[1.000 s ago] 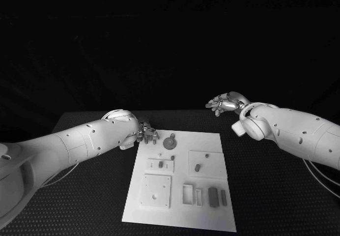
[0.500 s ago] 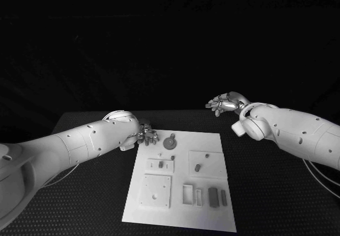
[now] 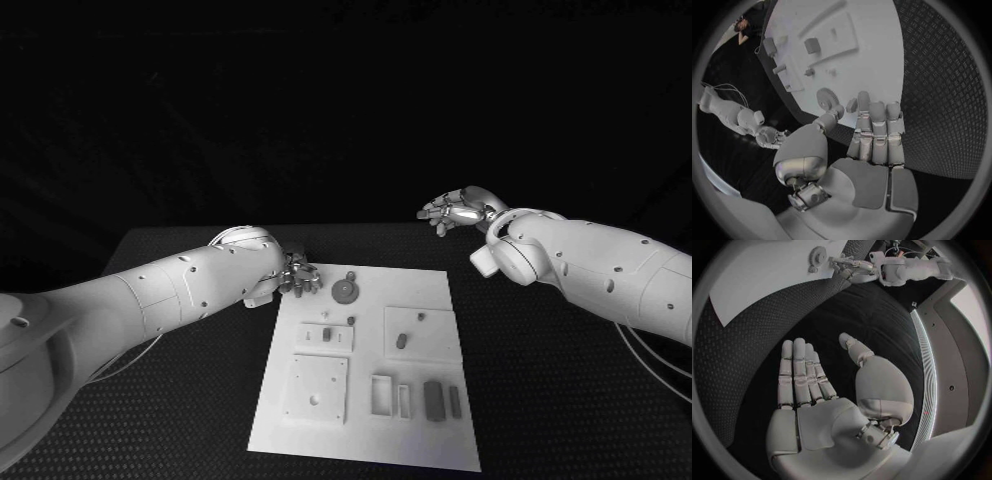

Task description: Assemble the parts on the task board

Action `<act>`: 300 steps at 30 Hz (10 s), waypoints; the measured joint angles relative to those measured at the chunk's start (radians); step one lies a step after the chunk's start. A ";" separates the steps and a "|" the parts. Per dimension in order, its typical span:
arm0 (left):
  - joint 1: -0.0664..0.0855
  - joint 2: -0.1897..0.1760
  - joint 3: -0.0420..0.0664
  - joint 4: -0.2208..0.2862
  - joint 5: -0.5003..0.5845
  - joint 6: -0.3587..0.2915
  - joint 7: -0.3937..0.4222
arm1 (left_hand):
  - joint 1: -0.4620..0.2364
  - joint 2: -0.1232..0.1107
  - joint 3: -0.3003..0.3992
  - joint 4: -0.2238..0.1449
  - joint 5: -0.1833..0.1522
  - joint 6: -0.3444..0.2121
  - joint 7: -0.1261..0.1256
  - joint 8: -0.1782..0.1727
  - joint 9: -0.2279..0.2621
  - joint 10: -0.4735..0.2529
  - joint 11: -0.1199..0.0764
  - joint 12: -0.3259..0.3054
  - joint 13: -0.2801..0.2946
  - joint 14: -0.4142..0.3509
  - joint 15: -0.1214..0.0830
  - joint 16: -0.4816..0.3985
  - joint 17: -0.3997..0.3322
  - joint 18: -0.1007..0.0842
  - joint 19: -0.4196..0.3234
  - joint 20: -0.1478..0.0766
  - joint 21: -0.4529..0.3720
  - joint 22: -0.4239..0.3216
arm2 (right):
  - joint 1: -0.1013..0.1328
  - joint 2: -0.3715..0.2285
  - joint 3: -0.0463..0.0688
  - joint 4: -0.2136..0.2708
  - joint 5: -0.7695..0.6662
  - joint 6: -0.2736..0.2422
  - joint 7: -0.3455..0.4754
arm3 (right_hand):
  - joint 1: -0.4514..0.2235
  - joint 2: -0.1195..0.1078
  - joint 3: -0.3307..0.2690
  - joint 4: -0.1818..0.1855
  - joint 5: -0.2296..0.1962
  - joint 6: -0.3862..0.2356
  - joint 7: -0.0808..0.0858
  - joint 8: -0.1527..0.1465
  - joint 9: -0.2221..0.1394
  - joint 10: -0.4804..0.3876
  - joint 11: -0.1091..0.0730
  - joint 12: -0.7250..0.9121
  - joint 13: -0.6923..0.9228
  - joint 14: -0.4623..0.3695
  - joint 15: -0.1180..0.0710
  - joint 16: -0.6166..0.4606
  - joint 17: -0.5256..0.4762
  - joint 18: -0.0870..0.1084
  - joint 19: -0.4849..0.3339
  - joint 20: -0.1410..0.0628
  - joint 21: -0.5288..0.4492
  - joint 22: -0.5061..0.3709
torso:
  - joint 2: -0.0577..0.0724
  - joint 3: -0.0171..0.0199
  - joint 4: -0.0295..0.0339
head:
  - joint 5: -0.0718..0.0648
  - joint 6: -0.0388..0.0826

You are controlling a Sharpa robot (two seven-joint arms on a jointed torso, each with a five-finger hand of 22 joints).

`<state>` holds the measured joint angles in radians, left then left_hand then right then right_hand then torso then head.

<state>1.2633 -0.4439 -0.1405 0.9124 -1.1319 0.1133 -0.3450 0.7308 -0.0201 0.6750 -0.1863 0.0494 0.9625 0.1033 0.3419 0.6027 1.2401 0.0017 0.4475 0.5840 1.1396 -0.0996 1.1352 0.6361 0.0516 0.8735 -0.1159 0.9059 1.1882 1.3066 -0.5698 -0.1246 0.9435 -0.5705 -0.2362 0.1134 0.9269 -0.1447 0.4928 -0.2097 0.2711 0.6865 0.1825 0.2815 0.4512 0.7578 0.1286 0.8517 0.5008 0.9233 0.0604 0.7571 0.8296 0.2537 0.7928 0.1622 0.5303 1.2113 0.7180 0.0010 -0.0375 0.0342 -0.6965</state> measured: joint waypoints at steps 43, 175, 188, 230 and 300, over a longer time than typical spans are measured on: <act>-0.002 -0.065 0.001 0.022 0.149 -0.037 0.006 | 0.118 0.098 0.035 -0.082 0.048 0.053 -0.009 0.005 -0.002 0.098 -0.027 -0.031 -0.016 0.058 -0.025 0.026 0.021 0.002 0.047 -0.011 -0.008 0.031 | 0.000 -0.004 0.000 -0.001 0.000 0.002 0.000 | 0.000 0.000 0.000 0.000 0.000 0.000 0.000 0.000 -0.001 0.000 0.000 0.004 -0.004 0.000 0.000 0.000 -0.001 0.000 0.004 0.004 -0.004 0.003 | 0.000 0.0000 0.0010 | -0.002 0.000; -0.062 -0.338 -0.067 0.534 0.053 -0.320 0.010 | 0.101 0.041 0.042 -0.088 0.104 0.150 -0.036 0.009 0.040 0.204 -0.064 -0.006 0.026 0.121 -0.058 0.131 0.060 0.002 0.104 -0.028 0.015 0.085 | 0.000 -0.027 0.000 0.009 0.000 0.002 -0.001 | 0.000 0.000 0.000 0.000 0.004 0.000 0.000 0.000 -0.004 -0.004 -0.004 0.012 -0.017 0.000 0.000 0.000 -0.002 0.000 0.004 0.004 -0.012 0.012 | 0.000 -0.0003 0.0010 | 0.003 -0.016; -0.063 -0.335 -0.080 0.526 0.053 -0.311 0.007 | 0.107 0.040 0.041 -0.088 0.098 0.153 -0.034 0.005 0.040 0.204 -0.064 -0.006 0.026 0.120 -0.059 0.131 0.059 0.002 0.104 -0.028 0.015 0.086 | 0.000 -0.028 0.000 0.009 0.000 0.002 -0.001 | 0.000 0.000 0.000 0.000 0.004 0.000 0.000 0.000 -0.005 -0.004 -0.004 0.012 -0.018 0.000 0.000 0.000 -0.002 0.000 0.004 0.004 -0.016 0.013 | 0.000 0.0001 0.0006 | 0.004 -0.019; -0.070 -0.332 -0.075 0.518 0.041 -0.300 0.000 | 0.111 0.036 0.037 -0.081 0.141 0.158 -0.032 0.009 0.047 0.206 -0.069 -0.002 0.035 0.124 -0.056 0.140 0.058 0.002 0.111 -0.036 0.015 0.092 | -0.001 -0.026 0.000 0.006 0.000 0.002 -0.001 | 0.000 0.000 0.000 0.000 0.004 0.000 0.000 0.000 -0.006 -0.004 -0.004 0.016 -0.022 -0.003 -0.003 0.000 -0.003 0.000 0.004 0.004 -0.016 0.016 | 0.000 -0.0002 0.0003 | 0.006 -0.028; -0.063 -0.276 -0.072 0.479 -0.017 -0.248 -0.058 | 0.077 0.009 0.019 -0.060 0.139 0.221 -0.057 0.029 0.073 0.224 -0.083 0.110 0.097 0.136 -0.069 0.228 0.064 0.002 0.133 -0.043 0.019 0.120 | -0.001 -0.023 0.000 0.007 0.000 0.002 -0.001 | 0.000 0.000 0.000 0.000 0.004 0.000 0.000 0.005 -0.007 -0.007 0.000 0.019 -0.028 -0.003 -0.003 0.000 -0.004 0.000 0.007 0.007 -0.023 0.021 | 0.000 0.0008 -0.0003 | 0.008 -0.032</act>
<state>1.2001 -0.7199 -0.2120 1.3911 -1.1489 -0.1350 -0.4028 0.8079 -0.0112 0.6941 -0.2468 0.1888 1.1834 0.0466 0.3706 0.6756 1.4641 -0.0810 0.5577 0.6813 1.2756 -0.1683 1.3634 0.6999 0.0539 1.0062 -0.1589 0.9253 1.3077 1.3056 -0.5931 -0.1246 0.9504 -0.5701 -0.2338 0.1125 0.9269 -0.1447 0.4928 -0.2097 0.2750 0.6868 0.1822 0.2865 0.4442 0.7505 0.1286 0.8711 0.4728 0.9199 0.0570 0.7571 0.8261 0.2537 0.8000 0.1693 0.5070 1.2323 0.7181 0.0017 -0.0378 0.0420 -0.7286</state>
